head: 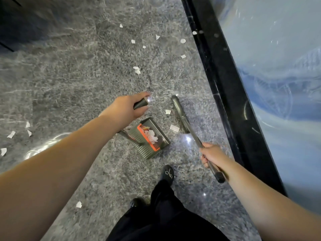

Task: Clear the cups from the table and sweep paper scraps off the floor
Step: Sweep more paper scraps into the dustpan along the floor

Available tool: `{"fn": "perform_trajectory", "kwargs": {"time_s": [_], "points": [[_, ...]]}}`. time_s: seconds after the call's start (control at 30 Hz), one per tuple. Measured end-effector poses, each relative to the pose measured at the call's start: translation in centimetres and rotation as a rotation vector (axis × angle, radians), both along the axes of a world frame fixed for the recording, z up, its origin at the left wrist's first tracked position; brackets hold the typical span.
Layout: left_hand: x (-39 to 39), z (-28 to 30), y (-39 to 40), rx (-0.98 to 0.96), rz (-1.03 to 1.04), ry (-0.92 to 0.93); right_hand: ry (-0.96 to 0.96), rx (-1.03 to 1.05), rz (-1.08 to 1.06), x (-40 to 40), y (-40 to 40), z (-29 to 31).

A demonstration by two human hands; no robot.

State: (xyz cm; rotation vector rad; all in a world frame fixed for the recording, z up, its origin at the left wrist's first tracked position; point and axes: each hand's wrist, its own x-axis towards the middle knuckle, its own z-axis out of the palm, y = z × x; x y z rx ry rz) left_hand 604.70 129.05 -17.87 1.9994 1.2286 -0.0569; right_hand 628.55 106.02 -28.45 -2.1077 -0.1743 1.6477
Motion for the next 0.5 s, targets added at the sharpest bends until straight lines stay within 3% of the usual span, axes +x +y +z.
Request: {"fn": "perform_trajectory", "kwargs": {"time_s": [0.33, 0.5], "points": [[-1.1, -0.3, -0.7, 0.001, 0.049, 0.033, 0.340, -0.017, -0.046, -2.7, 0.6, 0.5], [-1.2, -0.3, -1.1, -0.019, 0.073, 0.020, 0.322, 0.006, 0.012, -3.4, 0.3, 2.4]]}}
